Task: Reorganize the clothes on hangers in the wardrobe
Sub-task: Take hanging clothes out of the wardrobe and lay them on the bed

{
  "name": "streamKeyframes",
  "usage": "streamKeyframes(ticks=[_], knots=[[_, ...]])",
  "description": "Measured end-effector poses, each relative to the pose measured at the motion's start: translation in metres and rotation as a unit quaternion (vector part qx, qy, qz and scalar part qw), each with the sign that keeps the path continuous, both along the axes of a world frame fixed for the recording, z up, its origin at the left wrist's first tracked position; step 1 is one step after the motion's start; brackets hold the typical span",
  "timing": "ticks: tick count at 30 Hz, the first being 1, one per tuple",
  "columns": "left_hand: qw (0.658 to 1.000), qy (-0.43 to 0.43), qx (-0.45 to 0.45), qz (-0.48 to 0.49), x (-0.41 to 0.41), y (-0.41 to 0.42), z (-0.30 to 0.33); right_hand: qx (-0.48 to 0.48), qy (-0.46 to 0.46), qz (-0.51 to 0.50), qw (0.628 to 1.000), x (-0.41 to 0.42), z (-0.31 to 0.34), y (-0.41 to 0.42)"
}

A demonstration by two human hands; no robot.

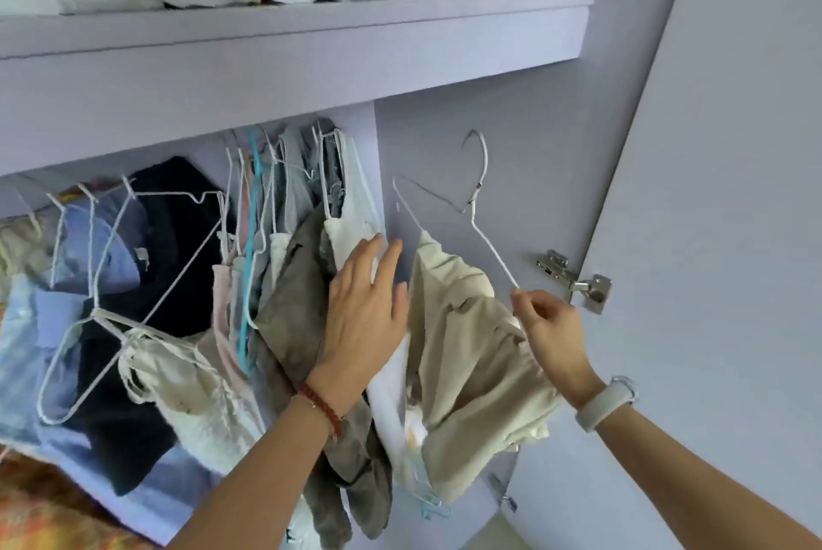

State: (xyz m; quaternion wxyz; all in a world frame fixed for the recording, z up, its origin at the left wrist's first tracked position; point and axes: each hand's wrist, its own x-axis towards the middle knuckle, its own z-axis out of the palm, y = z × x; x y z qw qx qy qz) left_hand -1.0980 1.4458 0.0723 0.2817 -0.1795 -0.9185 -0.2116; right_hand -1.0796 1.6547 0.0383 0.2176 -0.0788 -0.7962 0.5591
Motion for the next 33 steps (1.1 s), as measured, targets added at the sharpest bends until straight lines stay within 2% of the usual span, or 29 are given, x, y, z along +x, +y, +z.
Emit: streamKeyframes(ticks=[2,5,7,9,11,14,20,24,26,28,30,33], knots=[[0.998,-0.04,0.01,-0.052,0.007,0.016,-0.005,0.075,-0.006,-0.023,0.997,0.033,-0.008,0.022],[0.989,-0.094,-0.071,-0.09,0.02,0.05,-0.023,0.174,-0.018,-0.046,0.984,0.093,-0.021,0.058],[0.973,-0.136,-0.108,-0.153,0.036,0.074,-0.04,0.243,-0.02,-0.072,0.967,0.137,-0.027,0.085],[0.946,-0.193,-0.081,-0.247,0.057,0.098,-0.055,0.331,-0.022,-0.115,0.936,0.18,-0.027,0.111],[0.905,-0.274,-0.073,-0.317,0.081,0.123,-0.066,0.403,-0.042,-0.159,0.9,0.223,-0.03,0.135],[0.822,-0.365,-0.069,-0.431,0.119,0.173,-0.075,0.448,-0.048,-0.244,0.859,0.287,-0.042,0.169],[0.691,-0.441,-0.017,-0.572,0.209,0.282,-0.076,0.439,-0.087,-0.422,0.788,0.412,-0.051,0.227],[0.642,-0.443,-0.002,-0.626,0.27,0.355,-0.075,0.423,-0.126,-0.512,0.737,0.492,-0.053,0.262],[0.646,-0.417,0.014,-0.639,0.296,0.398,-0.077,0.418,-0.144,-0.541,0.715,0.52,-0.051,0.282],[0.668,-0.406,0.03,-0.623,0.319,0.446,-0.085,0.422,-0.152,-0.54,0.712,0.545,-0.052,0.305],[0.7,-0.413,0.047,-0.581,0.337,0.495,-0.101,0.417,-0.155,-0.505,0.739,0.562,-0.055,0.331],[0.789,-0.365,0.051,-0.492,0.349,0.556,-0.124,0.386,-0.164,-0.434,0.797,0.568,-0.061,0.377]])
